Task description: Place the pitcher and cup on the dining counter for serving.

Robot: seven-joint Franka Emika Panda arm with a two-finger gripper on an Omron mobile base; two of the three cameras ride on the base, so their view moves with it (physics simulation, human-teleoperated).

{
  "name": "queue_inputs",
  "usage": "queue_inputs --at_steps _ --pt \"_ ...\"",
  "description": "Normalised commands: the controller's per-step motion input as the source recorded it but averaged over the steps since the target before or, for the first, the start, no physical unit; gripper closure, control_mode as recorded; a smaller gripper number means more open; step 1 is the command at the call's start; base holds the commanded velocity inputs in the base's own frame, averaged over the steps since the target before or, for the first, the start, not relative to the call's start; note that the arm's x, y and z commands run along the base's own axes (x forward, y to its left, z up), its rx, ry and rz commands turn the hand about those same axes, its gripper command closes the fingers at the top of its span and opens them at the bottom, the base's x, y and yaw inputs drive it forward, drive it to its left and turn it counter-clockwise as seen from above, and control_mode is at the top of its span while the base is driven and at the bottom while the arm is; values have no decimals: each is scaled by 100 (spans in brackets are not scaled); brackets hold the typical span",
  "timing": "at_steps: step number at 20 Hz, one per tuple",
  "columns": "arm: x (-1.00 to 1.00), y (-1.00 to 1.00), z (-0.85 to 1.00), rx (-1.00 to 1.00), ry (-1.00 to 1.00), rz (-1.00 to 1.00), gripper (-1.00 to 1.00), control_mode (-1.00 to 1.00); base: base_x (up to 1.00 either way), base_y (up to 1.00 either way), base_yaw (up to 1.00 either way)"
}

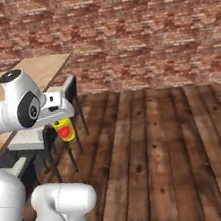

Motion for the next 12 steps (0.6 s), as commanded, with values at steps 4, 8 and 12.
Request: queue_inputs --at_steps 4,8,12 --pt "0 0 0 0 0 0 100 100 100 -84 34" --pt "0 0 0 0 0 0 100 100 64 -53 73" --pt "0 0 0 0 0 0 100 100 34 -21 93"
